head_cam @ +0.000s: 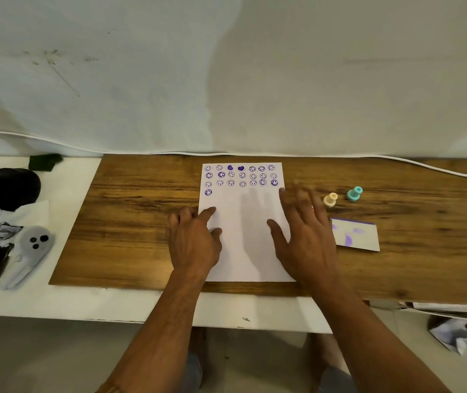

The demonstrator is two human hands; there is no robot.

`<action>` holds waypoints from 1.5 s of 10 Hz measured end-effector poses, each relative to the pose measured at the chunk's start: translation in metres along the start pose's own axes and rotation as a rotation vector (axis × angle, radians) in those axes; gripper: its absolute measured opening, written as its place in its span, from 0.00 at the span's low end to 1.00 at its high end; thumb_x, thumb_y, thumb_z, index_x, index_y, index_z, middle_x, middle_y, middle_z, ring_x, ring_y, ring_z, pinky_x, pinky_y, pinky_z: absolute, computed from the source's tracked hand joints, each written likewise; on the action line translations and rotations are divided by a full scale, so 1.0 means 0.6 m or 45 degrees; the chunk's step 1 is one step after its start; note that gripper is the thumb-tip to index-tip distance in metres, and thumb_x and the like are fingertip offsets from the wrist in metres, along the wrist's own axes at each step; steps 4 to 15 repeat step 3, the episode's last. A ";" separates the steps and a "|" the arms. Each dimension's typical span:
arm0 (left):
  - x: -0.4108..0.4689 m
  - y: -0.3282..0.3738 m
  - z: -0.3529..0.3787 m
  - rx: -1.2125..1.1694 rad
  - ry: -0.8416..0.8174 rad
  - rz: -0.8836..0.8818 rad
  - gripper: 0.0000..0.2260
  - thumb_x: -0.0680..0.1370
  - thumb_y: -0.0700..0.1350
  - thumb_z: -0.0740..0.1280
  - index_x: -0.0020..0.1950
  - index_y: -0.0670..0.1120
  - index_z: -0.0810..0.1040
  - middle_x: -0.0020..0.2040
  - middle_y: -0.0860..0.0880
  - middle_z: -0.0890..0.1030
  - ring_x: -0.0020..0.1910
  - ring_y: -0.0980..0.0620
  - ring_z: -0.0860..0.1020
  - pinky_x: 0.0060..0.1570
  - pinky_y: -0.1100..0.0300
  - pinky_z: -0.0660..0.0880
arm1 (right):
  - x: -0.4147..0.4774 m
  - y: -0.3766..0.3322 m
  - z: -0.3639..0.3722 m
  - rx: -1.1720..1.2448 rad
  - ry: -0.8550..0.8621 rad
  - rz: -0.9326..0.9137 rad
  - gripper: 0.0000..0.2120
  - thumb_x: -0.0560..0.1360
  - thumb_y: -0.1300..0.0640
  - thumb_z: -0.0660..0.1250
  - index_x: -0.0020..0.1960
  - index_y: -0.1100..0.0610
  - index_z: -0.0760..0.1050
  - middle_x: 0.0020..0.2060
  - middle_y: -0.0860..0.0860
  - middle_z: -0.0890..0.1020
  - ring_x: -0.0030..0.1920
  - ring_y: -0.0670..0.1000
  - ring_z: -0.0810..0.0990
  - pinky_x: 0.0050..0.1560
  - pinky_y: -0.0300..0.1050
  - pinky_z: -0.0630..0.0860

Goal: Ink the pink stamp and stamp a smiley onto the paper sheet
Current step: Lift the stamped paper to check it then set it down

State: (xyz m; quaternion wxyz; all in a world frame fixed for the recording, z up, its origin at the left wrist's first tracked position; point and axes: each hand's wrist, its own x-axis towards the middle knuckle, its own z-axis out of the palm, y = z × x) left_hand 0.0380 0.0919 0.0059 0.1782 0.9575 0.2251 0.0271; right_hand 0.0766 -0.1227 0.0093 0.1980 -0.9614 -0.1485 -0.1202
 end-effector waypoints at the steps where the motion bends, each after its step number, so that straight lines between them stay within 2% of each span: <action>1: 0.004 0.003 0.003 0.012 0.006 0.010 0.23 0.78 0.53 0.72 0.73 0.58 0.76 0.65 0.47 0.76 0.66 0.42 0.69 0.64 0.48 0.71 | 0.009 -0.013 -0.004 -0.052 0.093 -0.031 0.40 0.82 0.34 0.56 0.86 0.50 0.47 0.86 0.52 0.49 0.85 0.58 0.46 0.83 0.60 0.45; 3: 0.000 0.011 0.002 -0.032 0.015 -0.006 0.24 0.78 0.52 0.72 0.74 0.57 0.74 0.69 0.46 0.75 0.68 0.42 0.68 0.66 0.46 0.72 | 0.015 -0.021 -0.003 -0.037 0.200 -0.104 0.42 0.82 0.32 0.54 0.86 0.51 0.44 0.86 0.50 0.46 0.85 0.58 0.44 0.82 0.67 0.46; 15: 0.000 0.011 0.002 -0.032 0.015 -0.006 0.24 0.78 0.52 0.72 0.74 0.57 0.74 0.69 0.46 0.75 0.68 0.42 0.68 0.66 0.46 0.72 | 0.015 -0.021 -0.003 -0.037 0.200 -0.104 0.42 0.82 0.32 0.54 0.86 0.51 0.44 0.86 0.50 0.46 0.85 0.58 0.44 0.82 0.67 0.46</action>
